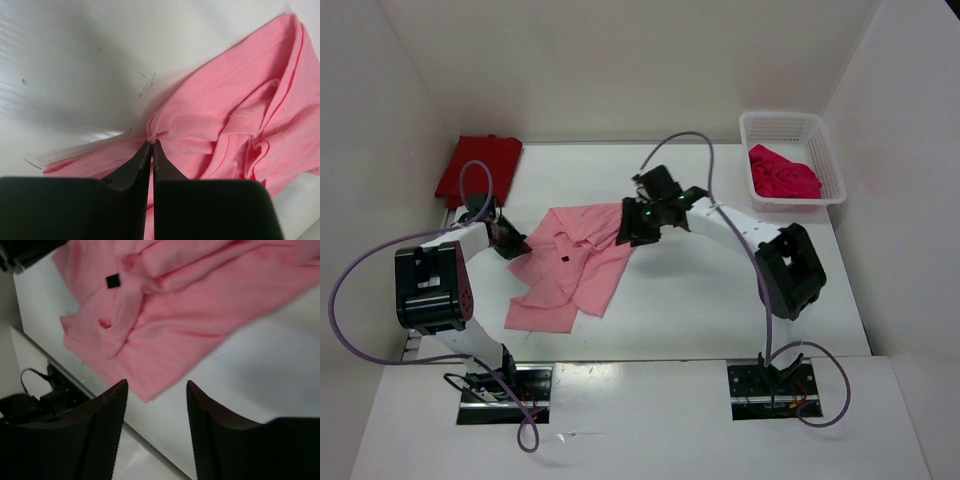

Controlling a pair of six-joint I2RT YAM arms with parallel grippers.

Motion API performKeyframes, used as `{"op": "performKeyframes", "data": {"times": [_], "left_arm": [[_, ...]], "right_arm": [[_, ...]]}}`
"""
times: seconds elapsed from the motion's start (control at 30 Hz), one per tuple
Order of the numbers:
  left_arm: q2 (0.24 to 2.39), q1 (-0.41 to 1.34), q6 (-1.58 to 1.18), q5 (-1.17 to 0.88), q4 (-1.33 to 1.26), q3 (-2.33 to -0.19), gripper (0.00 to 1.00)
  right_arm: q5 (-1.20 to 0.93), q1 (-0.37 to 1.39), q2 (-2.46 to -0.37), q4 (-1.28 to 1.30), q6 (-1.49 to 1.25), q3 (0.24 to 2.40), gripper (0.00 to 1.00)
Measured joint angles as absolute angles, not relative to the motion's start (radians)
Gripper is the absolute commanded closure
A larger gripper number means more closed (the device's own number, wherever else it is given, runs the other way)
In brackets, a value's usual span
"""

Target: Fold and stack the t-shirts

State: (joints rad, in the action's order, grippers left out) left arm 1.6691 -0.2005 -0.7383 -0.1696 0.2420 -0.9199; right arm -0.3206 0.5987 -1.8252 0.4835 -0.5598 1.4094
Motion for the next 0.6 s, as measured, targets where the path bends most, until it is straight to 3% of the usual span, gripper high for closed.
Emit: {"op": "performKeyframes", "data": {"times": [0.17, 0.6], "left_arm": [[1.669, -0.200, -0.738, -0.175, 0.239, -0.919, 0.91], [1.668, -0.200, -0.738, -0.220, 0.220, -0.901, 0.91]], "right_arm": [[-0.346, 0.735, -1.973, 0.461, -0.575, 1.547, 0.33], [-0.310, 0.776, -2.266, 0.463, -0.605, 1.788, 0.35]]}}
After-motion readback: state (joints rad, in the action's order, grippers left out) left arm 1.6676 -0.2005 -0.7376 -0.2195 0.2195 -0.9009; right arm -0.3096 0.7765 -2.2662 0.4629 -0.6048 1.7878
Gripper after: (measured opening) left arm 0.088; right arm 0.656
